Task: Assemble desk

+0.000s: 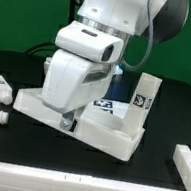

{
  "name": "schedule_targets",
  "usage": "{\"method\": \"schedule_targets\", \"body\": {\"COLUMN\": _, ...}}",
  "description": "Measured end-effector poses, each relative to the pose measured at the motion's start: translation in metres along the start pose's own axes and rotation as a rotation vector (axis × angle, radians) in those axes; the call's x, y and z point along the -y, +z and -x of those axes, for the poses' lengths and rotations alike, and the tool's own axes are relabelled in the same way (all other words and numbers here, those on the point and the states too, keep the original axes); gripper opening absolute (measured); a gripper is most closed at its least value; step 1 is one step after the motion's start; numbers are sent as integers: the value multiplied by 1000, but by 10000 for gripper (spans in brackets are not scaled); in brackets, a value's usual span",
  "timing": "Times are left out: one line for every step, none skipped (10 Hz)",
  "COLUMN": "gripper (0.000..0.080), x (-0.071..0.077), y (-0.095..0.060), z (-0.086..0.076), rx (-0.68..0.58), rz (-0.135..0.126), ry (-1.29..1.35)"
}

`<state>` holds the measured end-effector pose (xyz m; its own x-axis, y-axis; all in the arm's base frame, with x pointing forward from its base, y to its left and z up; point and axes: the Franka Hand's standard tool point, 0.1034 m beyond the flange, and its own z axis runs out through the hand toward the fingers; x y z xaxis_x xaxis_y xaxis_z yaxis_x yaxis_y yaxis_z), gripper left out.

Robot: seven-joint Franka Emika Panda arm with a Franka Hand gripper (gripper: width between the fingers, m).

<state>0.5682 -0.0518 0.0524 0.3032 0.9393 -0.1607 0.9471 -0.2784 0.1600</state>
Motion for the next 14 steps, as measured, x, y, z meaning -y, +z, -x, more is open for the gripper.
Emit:
{"method": "schedule_targets", "body": {"gripper": 47, "x": -10, "y": -6, "z": -20, "rx": -8, "rz": 20, "ry": -114}}
{"method": "schedule_targets", "body": {"gripper": 47, "x": -23, "y": -11, "z": -43, "rx": -20, "rz": 44, "ry": -209}}
{"method": "schedule_targets", "body": {"gripper": 47, "x": -31, "y": -13, "z": -55, "rx": -27, "rz": 70, "ry": -281}}
{"method": "schedule_targets", "body": {"gripper": 47, "x": -29, "y": -9, "z": -48, "rx": -24, "rz": 83, "ry": -339}}
{"method": "schedule_targets", "body": {"gripper": 47, "x": -27, "y": -7, "z": -44, "rx": -13, "rz": 74, "ry": -354}}
{"method": "schedule_targets", "body": {"gripper": 47, "x": -27, "y": -6, "z": -43, "rx": -10, "rz": 74, "ry": -355}}
{"method": "schedule_targets", "body": {"gripper": 47, "x": -26, "y": -5, "z": -42, "rx": -10, "rz": 73, "ry": -351}}
{"method": "schedule_targets", "body": {"gripper": 47, "x": -26, "y": -6, "z": -44, "rx": -8, "rz": 65, "ry": -333}}
{"method": "schedule_targets", "body": {"gripper": 47, "x": -31, "y": -10, "z": -54, "rx": -3, "rz": 42, "ry": -292}}
{"method": "schedule_targets", "body": {"gripper": 47, "x": -42, "y": -12, "z": -69, "rx": -4, "rz": 41, "ry": -259}}
{"method": "schedule_targets", "body": {"gripper": 47, "x": -49, "y": -10, "z": -83, "rx": -9, "rz": 46, "ry": -206}}
{"method": "schedule_targets", "body": {"gripper": 47, "x": -51, "y": -9, "z": -94, "rx": -9, "rz": 41, "ry": -176}}
{"method": "schedule_targets", "body": {"gripper": 47, "x": -51, "y": -7, "z": -89, "rx": -7, "rz": 39, "ry": -177}}
{"method": "schedule_targets", "body": {"gripper": 47, "x": -51, "y": -6, "z": -87, "rx": -6, "rz": 36, "ry": -169}}
